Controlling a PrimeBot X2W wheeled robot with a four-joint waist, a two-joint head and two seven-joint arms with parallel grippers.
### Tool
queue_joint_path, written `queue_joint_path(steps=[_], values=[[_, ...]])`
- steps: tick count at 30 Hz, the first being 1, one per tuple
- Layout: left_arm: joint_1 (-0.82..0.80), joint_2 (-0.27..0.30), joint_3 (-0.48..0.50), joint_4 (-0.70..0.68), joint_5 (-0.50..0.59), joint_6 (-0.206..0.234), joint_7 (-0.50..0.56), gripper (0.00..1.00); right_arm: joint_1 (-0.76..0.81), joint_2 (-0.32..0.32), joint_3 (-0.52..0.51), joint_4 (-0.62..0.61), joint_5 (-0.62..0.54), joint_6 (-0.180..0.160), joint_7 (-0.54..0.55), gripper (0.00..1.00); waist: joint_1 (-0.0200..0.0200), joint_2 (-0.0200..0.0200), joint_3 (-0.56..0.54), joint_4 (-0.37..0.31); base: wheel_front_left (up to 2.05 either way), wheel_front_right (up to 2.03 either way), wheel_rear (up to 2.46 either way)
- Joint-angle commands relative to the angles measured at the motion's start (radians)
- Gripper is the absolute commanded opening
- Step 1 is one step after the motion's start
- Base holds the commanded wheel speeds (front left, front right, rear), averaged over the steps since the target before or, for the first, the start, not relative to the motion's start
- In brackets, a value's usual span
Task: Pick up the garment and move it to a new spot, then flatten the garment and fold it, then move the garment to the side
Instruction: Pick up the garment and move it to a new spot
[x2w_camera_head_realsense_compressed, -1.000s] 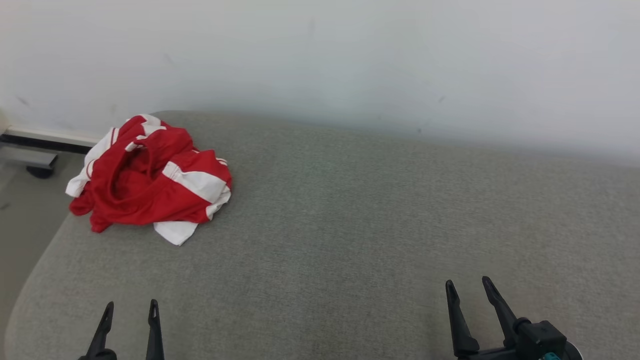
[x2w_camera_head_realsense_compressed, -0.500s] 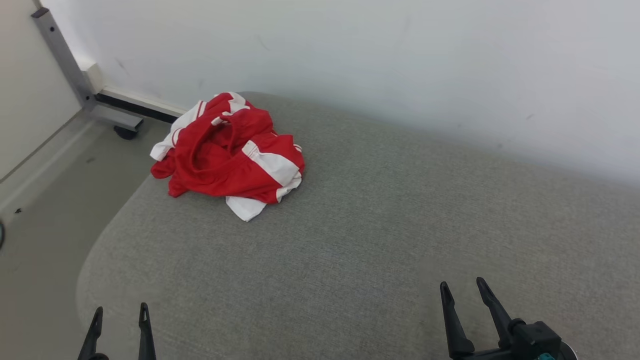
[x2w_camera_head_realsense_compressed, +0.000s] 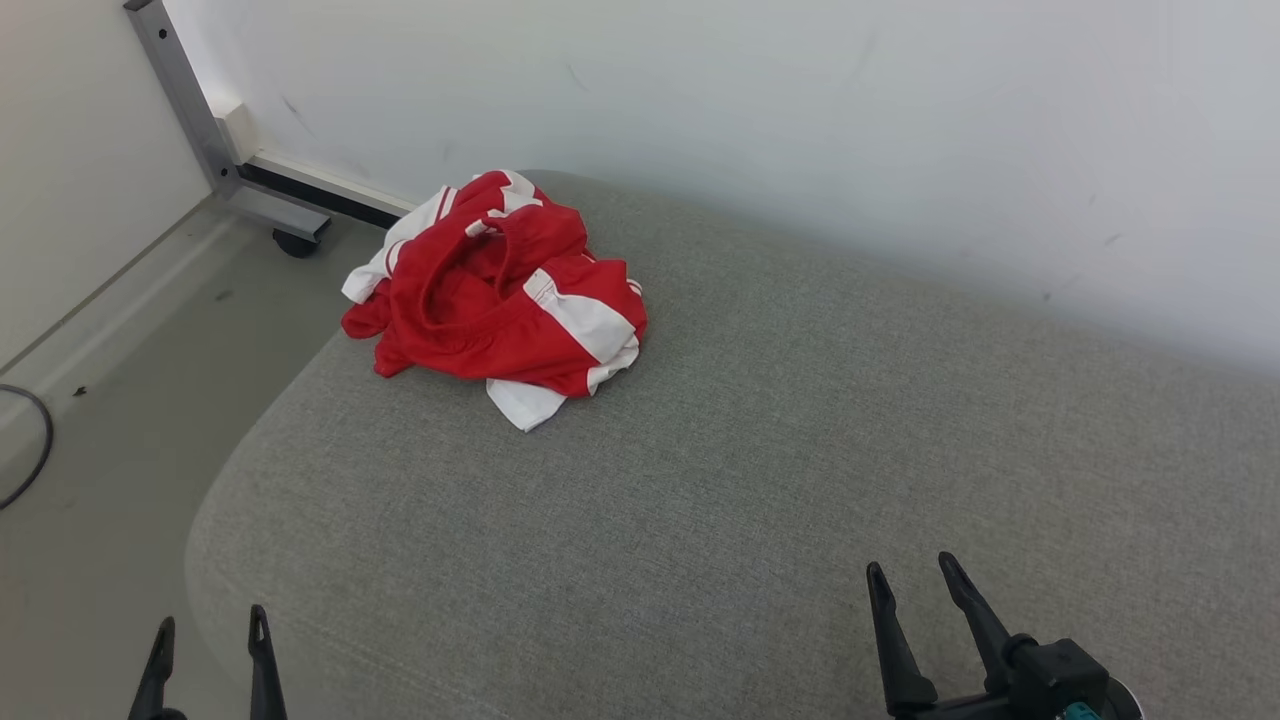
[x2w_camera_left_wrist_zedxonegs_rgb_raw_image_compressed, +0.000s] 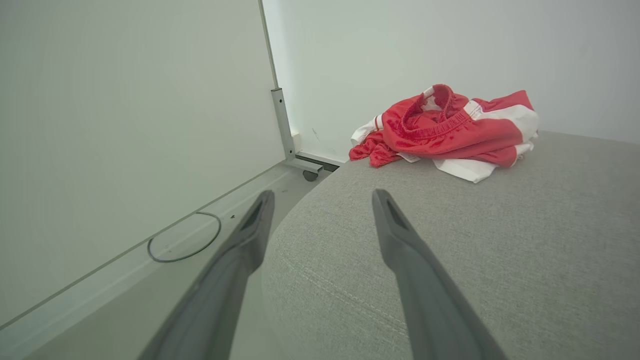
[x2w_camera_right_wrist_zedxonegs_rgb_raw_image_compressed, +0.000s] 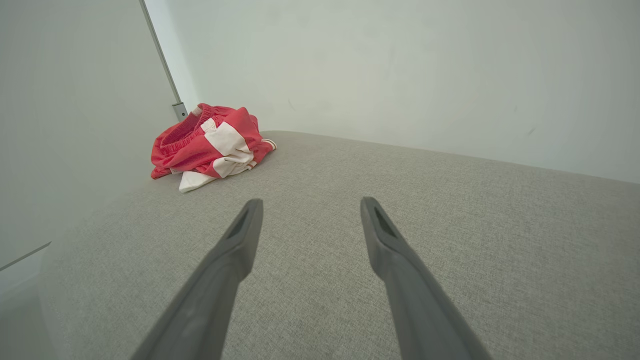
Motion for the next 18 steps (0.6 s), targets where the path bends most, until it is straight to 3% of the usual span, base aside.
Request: queue_joint_path(steps=[1,7,18], values=[[-0.017,-0.006,0.009,0.004,-0.015,0.004,-0.004,1.00,-0.004,0.001,0.001,-0.003,-0.003,-0.002,-0.001,1.00,0.0000,0.0000,0.006,-0.006,0.00,0.00,0.00],[-0.115,0.017,0.045,0.014,-0.043,-0.005,-0.004,1.00,-0.039,0.001,-0.010,-0.010,-0.035,-0.002,-0.001,1.00,0.0000,0.0000,0.061,-0.069,0.00,0.00,0.00],[-0.426,0.093,0.140,0.058,-0.133,-0.044,-0.004,1.00,-0.131,0.000,-0.072,-0.053,-0.109,-0.002,-0.001,1.00,0.0000,0.0000,0.263,-0.252,0.00,0.00,0.00]])
